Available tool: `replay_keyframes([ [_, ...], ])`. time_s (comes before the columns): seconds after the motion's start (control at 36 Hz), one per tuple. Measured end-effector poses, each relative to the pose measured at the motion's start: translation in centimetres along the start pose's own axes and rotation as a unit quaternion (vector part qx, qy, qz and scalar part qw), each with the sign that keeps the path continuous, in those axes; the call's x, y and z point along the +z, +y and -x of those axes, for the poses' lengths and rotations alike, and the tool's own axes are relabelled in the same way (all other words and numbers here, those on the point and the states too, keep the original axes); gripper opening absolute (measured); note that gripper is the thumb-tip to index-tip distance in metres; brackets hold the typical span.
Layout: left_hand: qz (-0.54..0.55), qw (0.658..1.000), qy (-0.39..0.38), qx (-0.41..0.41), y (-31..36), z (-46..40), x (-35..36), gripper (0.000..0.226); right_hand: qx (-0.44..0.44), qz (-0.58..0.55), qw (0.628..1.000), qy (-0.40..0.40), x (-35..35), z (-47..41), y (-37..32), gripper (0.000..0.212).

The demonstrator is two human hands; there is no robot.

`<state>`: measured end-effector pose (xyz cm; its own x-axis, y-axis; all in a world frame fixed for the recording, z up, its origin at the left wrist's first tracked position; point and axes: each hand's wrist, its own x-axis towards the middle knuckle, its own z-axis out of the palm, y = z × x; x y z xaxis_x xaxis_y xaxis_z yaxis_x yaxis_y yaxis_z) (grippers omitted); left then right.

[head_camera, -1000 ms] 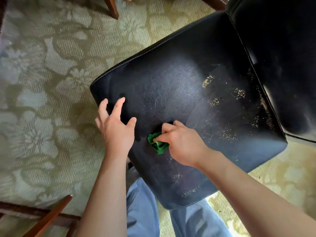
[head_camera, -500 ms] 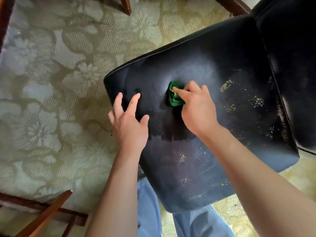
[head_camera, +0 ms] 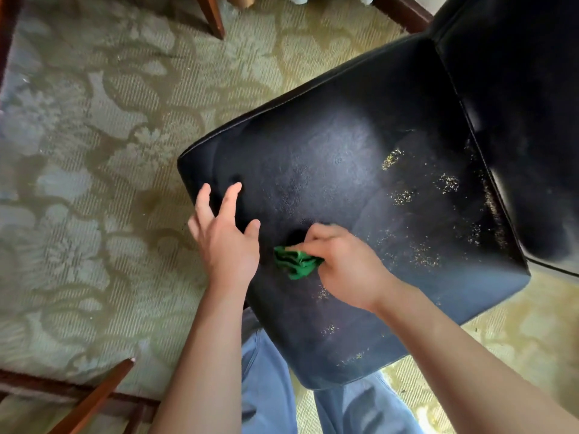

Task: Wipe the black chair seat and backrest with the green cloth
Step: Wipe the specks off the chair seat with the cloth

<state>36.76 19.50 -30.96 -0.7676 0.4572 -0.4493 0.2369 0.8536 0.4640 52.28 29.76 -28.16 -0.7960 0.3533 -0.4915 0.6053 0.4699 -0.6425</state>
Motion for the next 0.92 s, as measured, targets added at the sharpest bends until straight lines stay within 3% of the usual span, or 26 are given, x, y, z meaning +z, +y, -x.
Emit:
replay_keyframes([
  [0.14,0.012,1.000,-0.001,-0.020,0.5,-0.3,0.0,0.062,0.039,0.002,0.982,0.183,-3.4,-1.3,2.7,0.067],
  [0.25,0.007,1.000,-0.004,-0.016,0.5,-0.5,-0.1,0.063,0.101,0.038,0.963,0.248,-5.1,-3.2,3.2,0.064],
  [0.44,0.008,1.000,0.004,-0.015,0.6,-0.6,0.2,0.063,0.111,0.112,0.974,0.162,-2.3,-4.0,1.0,0.060],
  [0.64,0.001,1.000,0.008,-0.025,0.8,-0.8,0.2,0.063,0.037,0.133,0.990,-0.026,-1.5,-1.9,0.1,0.049],
  [0.75,-0.008,0.999,0.000,-0.036,1.4,-0.9,-0.1,0.063,0.032,0.084,0.990,-0.111,-1.1,-0.5,0.1,0.053],
  [0.83,-0.018,0.999,0.004,-0.043,2.1,-0.9,-0.2,0.060,0.050,-0.006,0.997,-0.060,-2.4,0.2,0.7,0.044],
  [0.92,-0.044,0.998,0.020,-0.034,3.4,-1.0,-0.2,0.054,0.055,-0.093,0.991,0.074,-4.6,0.3,1.7,0.035],
])
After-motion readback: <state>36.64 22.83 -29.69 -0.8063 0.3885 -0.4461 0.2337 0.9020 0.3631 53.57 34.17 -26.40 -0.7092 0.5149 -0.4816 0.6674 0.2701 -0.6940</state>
